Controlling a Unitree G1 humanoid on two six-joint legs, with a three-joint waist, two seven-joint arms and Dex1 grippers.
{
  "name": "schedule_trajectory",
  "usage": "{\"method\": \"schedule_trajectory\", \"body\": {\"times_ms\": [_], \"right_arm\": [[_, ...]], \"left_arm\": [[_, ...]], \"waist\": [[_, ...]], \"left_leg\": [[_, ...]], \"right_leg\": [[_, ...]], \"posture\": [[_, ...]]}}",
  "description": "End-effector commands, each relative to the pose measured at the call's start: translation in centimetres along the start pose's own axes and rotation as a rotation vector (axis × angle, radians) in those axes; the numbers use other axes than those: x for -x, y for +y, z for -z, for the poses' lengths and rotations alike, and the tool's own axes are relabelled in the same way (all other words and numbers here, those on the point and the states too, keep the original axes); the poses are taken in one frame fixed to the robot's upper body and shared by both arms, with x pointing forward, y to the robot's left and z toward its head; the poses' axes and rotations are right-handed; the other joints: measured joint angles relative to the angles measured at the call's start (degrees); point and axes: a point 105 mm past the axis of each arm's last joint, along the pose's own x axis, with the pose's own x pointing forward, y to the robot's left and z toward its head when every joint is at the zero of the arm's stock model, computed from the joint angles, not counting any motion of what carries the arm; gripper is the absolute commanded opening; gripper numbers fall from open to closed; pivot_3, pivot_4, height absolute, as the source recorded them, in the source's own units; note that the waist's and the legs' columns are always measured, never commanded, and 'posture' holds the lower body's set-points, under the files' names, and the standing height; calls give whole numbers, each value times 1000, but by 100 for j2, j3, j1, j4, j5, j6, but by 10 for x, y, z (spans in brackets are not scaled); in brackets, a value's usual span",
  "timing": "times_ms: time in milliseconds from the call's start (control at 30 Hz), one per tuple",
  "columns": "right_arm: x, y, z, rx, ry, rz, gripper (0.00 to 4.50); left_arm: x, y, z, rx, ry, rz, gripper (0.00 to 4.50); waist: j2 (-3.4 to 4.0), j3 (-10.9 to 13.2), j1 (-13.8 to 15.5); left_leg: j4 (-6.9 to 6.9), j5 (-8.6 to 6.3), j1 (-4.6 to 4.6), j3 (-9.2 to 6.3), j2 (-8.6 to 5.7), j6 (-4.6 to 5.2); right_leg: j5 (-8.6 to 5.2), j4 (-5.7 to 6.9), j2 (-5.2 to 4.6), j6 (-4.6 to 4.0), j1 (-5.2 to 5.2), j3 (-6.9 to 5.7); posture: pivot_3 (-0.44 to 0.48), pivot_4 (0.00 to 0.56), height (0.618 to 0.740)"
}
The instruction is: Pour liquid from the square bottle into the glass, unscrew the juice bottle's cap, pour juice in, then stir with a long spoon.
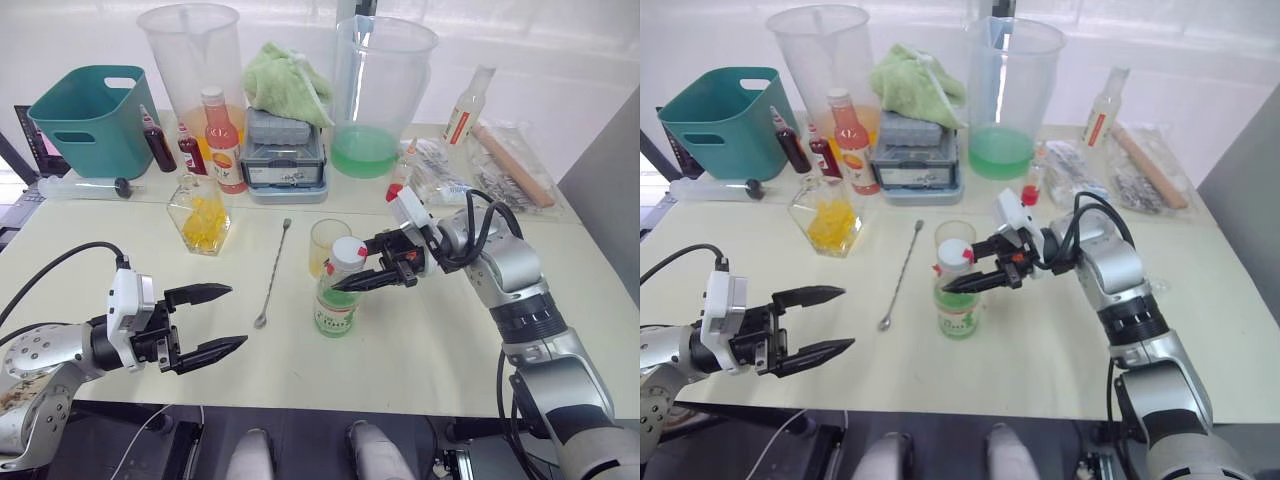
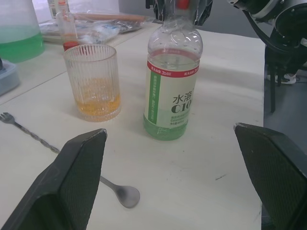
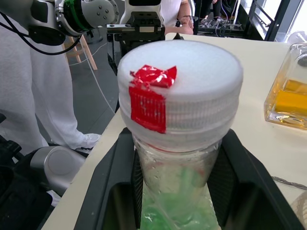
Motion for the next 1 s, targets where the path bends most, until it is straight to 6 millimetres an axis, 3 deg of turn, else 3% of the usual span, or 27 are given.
{"method": "schedule_trajectory", "body": {"times_ms": [33, 267, 400, 633, 933, 1000], "right_arm": [[5, 1, -14, 47, -33, 59, 1248], [-7, 17, -35, 22, -73, 211, 1248], [-12, 23, -32, -89, -54, 333, 1248], [-19, 28, -26, -123, -38, 450, 1248], [-23, 41, -11, -143, -15, 483, 1248], [-24, 44, -10, -151, -13, 462, 2276]], "left_arm": [[-4, 0, -4, -27, -12, 37, 4500], [-17, 5, 0, -23, -33, 96, 4500], [-25, 12, 3, -20, -40, 136, 4500], [-32, 17, 3, -25, -53, 182, 4500], [-33, 19, 4, -30, -48, 201, 4500], [-32, 19, 4, -29, -46, 203, 4500]], "waist": [[0, 0, 2], [1, 0, -5], [0, 0, 3], [0, 0, 1], [-1, -1, -3], [-1, -1, -3]], "left_leg": [[0, 0, 0, 0, 0, 0], [0, 0, -4, -1, 0, 0], [0, 0, -4, -4, 0, 0], [0, 1, -6, -5, -2, -1], [1, 1, -5, -7, -2, -1], [1, 1, -5, -7, -2, -1]], "right_leg": [[0, 0, 0, 0, 0, 0], [0, 4, 1, 0, -4, 0], [-1, 6, 2, -1, -4, 0], [-2, 4, 2, 0, -3, 1], [-2, 4, 1, 0, 0, 1], [-2, 3, 1, 1, 1, 1]], "posture": [[0, 150, 707], [0, 150, 707], [0, 150, 707], [0, 150, 707], [0, 150, 707], [0, 150, 707]]}}
